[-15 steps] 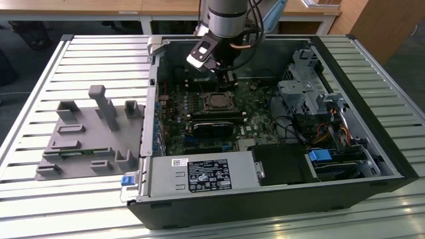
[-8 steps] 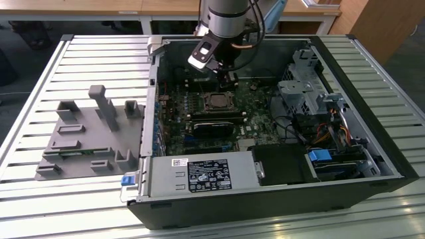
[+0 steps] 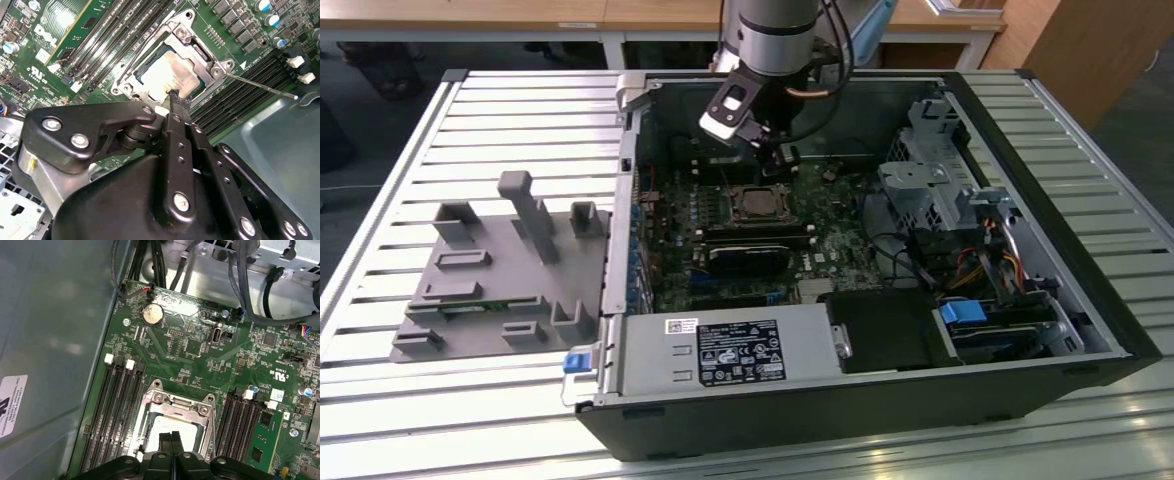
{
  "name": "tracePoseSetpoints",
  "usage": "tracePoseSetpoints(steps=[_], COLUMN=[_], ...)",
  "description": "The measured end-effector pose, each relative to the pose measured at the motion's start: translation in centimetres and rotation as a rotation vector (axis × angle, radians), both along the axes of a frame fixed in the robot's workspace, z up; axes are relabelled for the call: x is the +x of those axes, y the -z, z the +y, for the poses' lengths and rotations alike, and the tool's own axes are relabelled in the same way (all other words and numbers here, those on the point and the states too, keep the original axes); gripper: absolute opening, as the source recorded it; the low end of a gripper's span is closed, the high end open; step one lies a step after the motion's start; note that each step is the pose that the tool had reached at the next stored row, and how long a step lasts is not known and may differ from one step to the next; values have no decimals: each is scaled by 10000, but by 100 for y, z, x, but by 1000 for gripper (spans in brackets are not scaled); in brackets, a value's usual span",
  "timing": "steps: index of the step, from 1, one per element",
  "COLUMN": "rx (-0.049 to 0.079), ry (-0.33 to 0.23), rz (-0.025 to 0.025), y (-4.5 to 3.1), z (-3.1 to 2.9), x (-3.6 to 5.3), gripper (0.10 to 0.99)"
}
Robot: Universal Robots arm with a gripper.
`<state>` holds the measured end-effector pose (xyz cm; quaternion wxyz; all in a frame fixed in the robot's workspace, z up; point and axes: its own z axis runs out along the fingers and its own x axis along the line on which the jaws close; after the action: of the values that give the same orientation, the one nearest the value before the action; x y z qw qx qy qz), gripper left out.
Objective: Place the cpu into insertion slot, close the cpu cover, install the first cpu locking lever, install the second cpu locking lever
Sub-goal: 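Install the first cpu locking lever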
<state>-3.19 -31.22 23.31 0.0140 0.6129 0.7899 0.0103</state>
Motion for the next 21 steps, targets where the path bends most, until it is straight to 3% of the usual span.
tracePoseSetpoints(steps=[21], rx=[12], ry=[-686], rz=[0], y=[0], z=[0], x=[0], gripper=[122])
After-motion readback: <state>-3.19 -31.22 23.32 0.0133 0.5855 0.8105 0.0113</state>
